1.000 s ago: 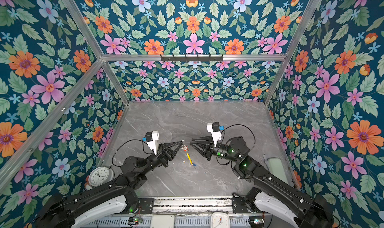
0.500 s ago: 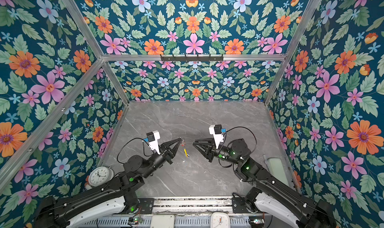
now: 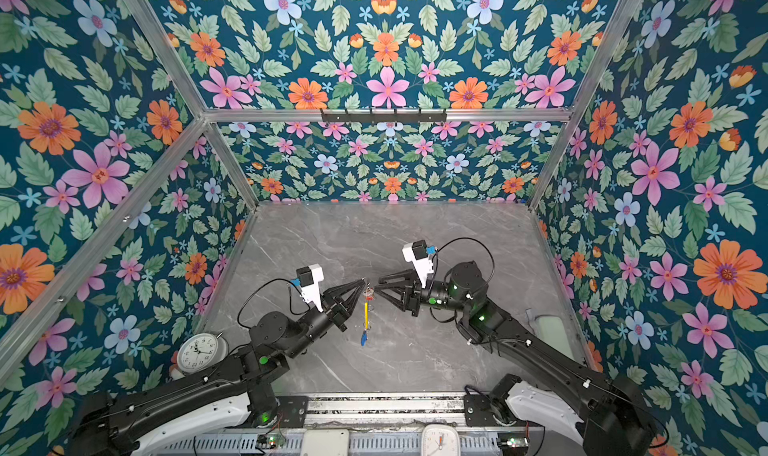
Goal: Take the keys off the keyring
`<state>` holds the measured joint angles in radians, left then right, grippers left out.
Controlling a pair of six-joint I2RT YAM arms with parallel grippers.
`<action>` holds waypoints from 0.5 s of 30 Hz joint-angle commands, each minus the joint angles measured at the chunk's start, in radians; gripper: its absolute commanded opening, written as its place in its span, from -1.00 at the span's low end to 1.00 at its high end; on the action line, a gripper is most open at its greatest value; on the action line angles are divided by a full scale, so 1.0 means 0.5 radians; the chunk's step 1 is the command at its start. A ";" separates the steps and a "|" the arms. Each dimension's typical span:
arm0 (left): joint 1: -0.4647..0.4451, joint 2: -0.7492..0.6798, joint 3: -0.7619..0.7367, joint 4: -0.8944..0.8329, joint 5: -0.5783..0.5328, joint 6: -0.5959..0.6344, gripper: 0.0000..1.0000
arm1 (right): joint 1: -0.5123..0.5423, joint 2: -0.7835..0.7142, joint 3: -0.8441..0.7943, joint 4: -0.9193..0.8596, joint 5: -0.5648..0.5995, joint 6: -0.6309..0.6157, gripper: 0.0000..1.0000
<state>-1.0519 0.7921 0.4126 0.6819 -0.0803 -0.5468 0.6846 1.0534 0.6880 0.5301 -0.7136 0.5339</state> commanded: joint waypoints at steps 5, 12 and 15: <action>-0.004 0.005 -0.037 0.265 0.192 0.044 -1.00 | -0.004 0.076 0.011 0.243 -0.166 0.134 -0.37; -0.003 0.008 -0.064 0.352 0.249 0.045 -1.00 | -0.004 0.071 -0.002 0.284 -0.167 0.155 -0.43; -0.002 0.008 -0.069 0.358 0.256 0.042 -1.00 | -0.004 0.068 0.007 0.289 -0.184 0.164 -0.48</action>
<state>-1.0538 0.7967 0.3813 0.7971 0.0292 -0.5400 0.6815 1.0904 0.6865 0.6247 -0.7856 0.6018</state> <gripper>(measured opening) 0.050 0.259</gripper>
